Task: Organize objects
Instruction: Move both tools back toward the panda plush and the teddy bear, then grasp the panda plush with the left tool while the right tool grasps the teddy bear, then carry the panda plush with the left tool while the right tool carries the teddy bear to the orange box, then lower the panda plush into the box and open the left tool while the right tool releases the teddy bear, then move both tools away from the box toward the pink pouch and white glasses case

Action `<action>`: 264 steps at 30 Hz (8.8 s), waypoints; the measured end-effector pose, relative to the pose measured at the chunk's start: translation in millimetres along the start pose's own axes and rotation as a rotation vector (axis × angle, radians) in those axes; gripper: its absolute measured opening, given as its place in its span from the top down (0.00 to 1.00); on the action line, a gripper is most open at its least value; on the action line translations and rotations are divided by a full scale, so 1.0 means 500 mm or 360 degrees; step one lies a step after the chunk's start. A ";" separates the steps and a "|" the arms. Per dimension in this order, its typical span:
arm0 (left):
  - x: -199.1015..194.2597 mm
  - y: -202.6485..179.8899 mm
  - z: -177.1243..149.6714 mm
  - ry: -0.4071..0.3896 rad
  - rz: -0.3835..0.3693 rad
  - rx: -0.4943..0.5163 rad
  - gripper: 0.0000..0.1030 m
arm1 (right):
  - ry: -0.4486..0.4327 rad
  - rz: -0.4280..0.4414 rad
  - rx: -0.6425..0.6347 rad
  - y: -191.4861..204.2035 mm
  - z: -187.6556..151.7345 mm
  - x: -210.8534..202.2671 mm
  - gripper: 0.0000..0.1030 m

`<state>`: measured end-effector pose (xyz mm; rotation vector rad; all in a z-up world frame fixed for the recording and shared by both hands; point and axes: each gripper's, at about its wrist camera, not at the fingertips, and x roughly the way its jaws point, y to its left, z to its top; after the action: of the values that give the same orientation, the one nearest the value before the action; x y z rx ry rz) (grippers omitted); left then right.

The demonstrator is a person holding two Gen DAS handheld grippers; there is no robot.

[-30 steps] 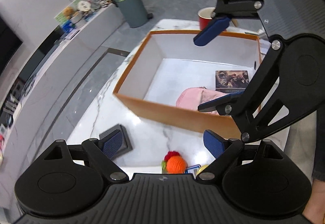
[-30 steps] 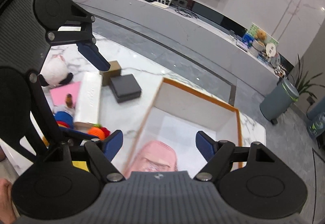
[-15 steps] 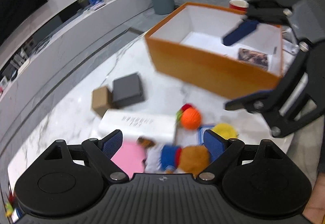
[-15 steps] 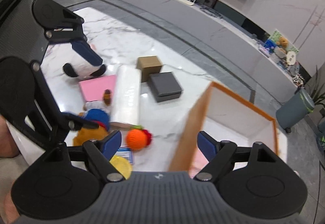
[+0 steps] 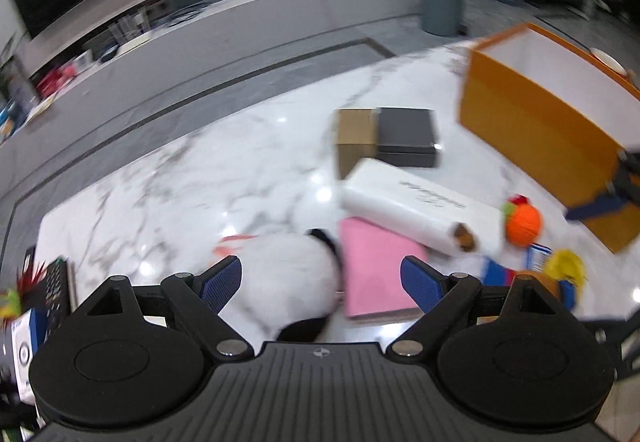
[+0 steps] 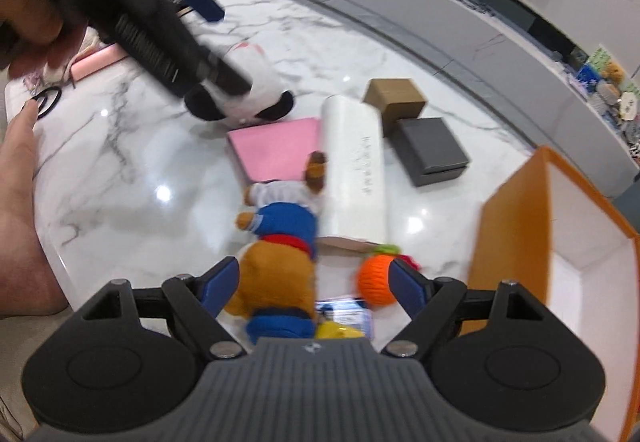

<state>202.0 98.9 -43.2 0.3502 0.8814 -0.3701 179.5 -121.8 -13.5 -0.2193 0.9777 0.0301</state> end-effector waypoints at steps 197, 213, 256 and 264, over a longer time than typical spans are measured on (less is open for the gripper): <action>0.225 -0.551 0.326 0.0133 -0.0188 0.0366 0.12 | 0.0181 -0.0373 0.0274 -0.460 -0.172 0.046 0.45; 0.254 -0.547 0.301 0.0212 -0.0187 0.0368 0.07 | 0.0357 -0.0316 0.0114 -0.444 -0.160 0.091 0.29; 0.040 -0.393 0.302 -0.0200 -0.0167 0.0063 0.01 | -0.0083 -0.0548 0.0361 -0.402 -0.135 -0.063 0.06; 0.000 -0.315 0.259 -0.0222 -0.0112 -0.0005 0.01 | -0.0144 -0.0550 0.0294 -0.366 -0.077 -0.086 0.06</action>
<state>218.7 -97.2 10.2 0.2877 0.7591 -0.4529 146.4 -305.2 32.7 -0.2124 0.8364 -0.3621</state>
